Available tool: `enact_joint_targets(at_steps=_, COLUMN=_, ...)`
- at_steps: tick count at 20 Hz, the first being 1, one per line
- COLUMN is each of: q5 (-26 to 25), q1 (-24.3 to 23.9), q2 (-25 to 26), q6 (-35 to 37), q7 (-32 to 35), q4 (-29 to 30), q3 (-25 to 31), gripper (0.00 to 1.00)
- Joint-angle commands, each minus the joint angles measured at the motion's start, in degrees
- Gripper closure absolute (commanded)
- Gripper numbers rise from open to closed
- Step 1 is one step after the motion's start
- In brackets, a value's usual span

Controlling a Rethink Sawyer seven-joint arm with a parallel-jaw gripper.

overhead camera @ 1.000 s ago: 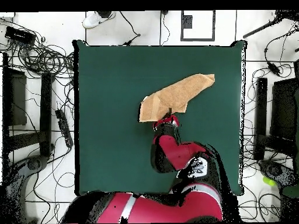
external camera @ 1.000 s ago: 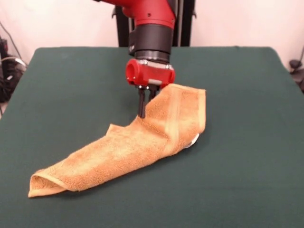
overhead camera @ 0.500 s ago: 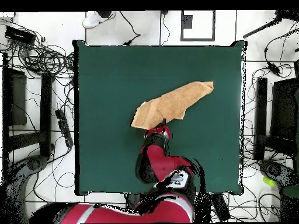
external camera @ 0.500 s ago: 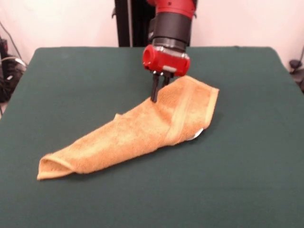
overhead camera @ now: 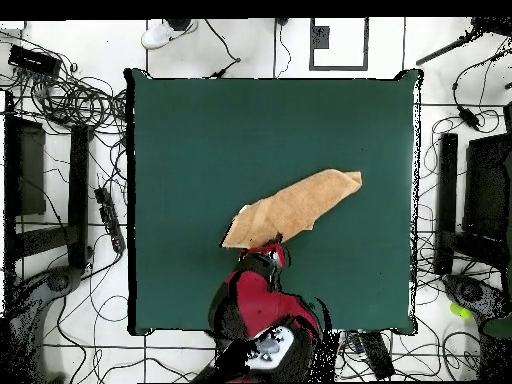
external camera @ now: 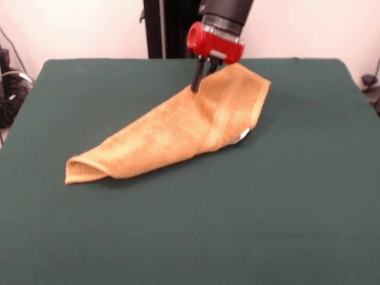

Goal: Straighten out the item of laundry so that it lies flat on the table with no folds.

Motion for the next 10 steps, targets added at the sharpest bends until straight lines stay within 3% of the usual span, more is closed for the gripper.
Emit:
enact_joint_targets(at_steps=1, q5=6.58, q1=6.86, q2=-4.03, q6=12.52, q7=10.7, q4=5.2, q3=-2.53, gripper=1.0)
enact_joint_targets(at_steps=5, q5=6.65, q1=8.29, q2=-6.28, q6=15.02, q7=11.47, q4=6.02, q3=-3.55, gripper=1.0)
enact_joint_targets(at_steps=10, q5=5.33, q1=12.07, q2=-12.14, q6=25.8, q7=8.43, q4=5.12, q3=-8.13, gripper=1.0)
